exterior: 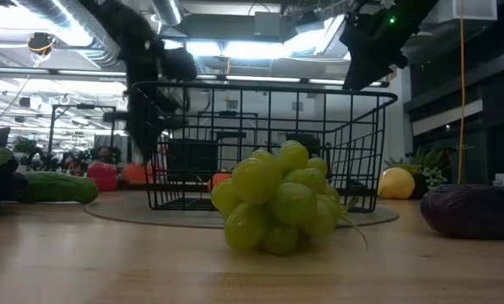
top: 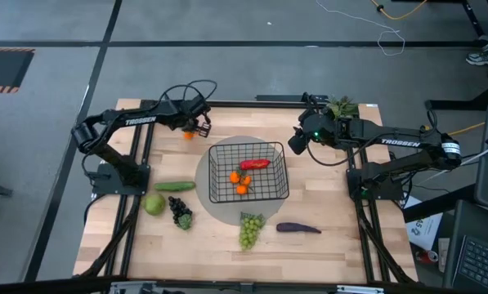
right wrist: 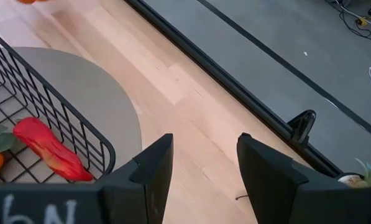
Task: Build produce basket
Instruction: Put the orange tangerine into the wire basket
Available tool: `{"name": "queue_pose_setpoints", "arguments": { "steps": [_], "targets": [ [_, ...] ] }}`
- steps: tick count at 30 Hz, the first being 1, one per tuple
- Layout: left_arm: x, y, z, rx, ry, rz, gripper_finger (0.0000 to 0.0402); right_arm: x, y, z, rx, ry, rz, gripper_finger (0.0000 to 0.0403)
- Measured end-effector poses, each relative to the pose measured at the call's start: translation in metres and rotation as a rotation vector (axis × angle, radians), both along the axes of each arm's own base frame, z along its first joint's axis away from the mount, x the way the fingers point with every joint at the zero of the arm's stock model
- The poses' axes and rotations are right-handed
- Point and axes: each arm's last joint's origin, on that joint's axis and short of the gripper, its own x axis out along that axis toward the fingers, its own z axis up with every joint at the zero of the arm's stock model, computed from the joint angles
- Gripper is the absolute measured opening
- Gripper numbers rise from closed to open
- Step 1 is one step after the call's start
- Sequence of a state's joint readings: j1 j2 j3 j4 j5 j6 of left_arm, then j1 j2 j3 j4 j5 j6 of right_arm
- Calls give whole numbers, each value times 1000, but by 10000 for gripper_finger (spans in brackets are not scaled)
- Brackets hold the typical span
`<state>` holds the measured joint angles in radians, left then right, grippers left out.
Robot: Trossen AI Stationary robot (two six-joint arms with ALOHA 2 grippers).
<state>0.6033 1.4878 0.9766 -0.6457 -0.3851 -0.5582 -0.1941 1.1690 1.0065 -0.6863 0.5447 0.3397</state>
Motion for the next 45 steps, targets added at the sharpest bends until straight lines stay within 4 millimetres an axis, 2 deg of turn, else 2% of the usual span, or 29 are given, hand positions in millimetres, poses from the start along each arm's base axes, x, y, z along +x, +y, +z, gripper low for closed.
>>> {"name": "queue_pose_setpoints", "arguments": {
  "steps": [6, 11, 14, 17, 23, 29, 31, 36, 39, 45],
  "targets": [
    [18, -13, 79, 283, -169, -62, 2, 0, 0, 0, 12, -17, -18, 178],
    [31, -43, 145, 472, -421, -274, 1, 0, 0, 0, 21, -30, -31, 178],
    [34, -66, 174, 547, -586, -438, 1, 0, 0, 0, 21, -30, -30, 178],
    [36, -89, 189, 560, -721, -619, 1, 0, 0, 0, 21, -30, -30, 178],
    [44, -123, 195, 479, -858, -861, 1, 0, 0, 0, 20, -30, -31, 178],
    [60, -142, 184, 423, -852, -943, 0, 3, 1, 1, 40, -56, 5, 178],
    [63, -146, 181, 408, -840, -957, 0, 9, 5, 5, 52, -87, 139, 178],
    [73, -148, 172, 385, -814, -970, 0, 26, 19, 21, 40, -232, 623, 178],
    [73, -148, 169, 366, -788, -976, 2, 30, 27, 26, 40, -295, 825, 178],
    [72, -152, 166, 346, -771, -991, 5, 33, 36, 30, 56, -340, 902, 178]
  ]
}}
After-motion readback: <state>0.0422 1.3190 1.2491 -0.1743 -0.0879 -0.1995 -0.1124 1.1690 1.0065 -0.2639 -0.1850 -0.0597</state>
